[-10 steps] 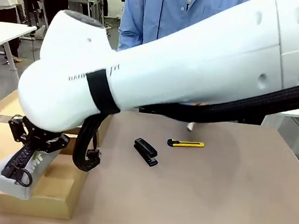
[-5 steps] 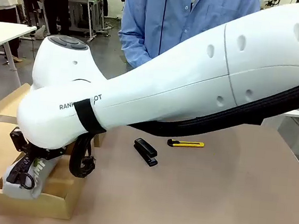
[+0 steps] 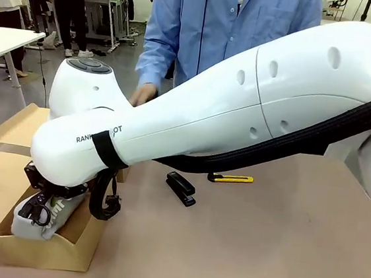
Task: Place items inside the box.
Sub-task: Pick up a Pencil pouch or Stapler and place it inside the Mailer Box closest to the robot.
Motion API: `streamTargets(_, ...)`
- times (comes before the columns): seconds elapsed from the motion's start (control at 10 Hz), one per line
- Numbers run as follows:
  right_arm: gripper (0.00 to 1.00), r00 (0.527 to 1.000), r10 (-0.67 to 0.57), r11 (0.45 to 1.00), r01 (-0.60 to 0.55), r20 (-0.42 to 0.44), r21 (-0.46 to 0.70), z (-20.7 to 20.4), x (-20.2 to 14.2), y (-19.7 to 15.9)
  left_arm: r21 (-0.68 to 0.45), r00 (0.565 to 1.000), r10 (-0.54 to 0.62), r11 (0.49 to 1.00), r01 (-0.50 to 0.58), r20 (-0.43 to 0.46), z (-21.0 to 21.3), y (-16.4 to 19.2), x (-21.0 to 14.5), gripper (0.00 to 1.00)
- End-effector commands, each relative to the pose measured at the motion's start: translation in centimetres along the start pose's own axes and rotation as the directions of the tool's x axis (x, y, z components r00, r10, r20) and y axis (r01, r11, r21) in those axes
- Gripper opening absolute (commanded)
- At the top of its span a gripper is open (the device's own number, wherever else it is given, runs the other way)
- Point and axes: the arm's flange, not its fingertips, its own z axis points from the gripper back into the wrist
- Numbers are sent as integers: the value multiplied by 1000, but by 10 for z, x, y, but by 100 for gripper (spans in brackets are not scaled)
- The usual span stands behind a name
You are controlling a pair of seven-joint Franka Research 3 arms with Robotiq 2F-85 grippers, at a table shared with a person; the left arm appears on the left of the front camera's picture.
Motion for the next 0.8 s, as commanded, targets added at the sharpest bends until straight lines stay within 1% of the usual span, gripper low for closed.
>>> streamTargets(0.0,7,995,-95,995,95,-7,-10,-17,8,-1,3,1000,-18,1000,19,-15,1,1,-6,100)
streamTargets(0.1,7,994,-98,995,97,-51,-24,-21,12,-6,3,1000,-18,1000,19,-15,1,1,-6,100)
streamTargets(0.3,7,981,-88,993,99,-172,56,-9,11,-10,3,1000,-18,1000,19,-15,1,1,-6,100)
streamTargets(0.4,7,970,-105,991,122,-220,64,-4,13,-12,3,1000,-18,1000,19,-15,1,1,-6,100)
streamTargets(0.7,7,932,-216,961,255,-290,107,4,27,-21,3,1000,-18,1000,19,-15,1,1,-6,100)
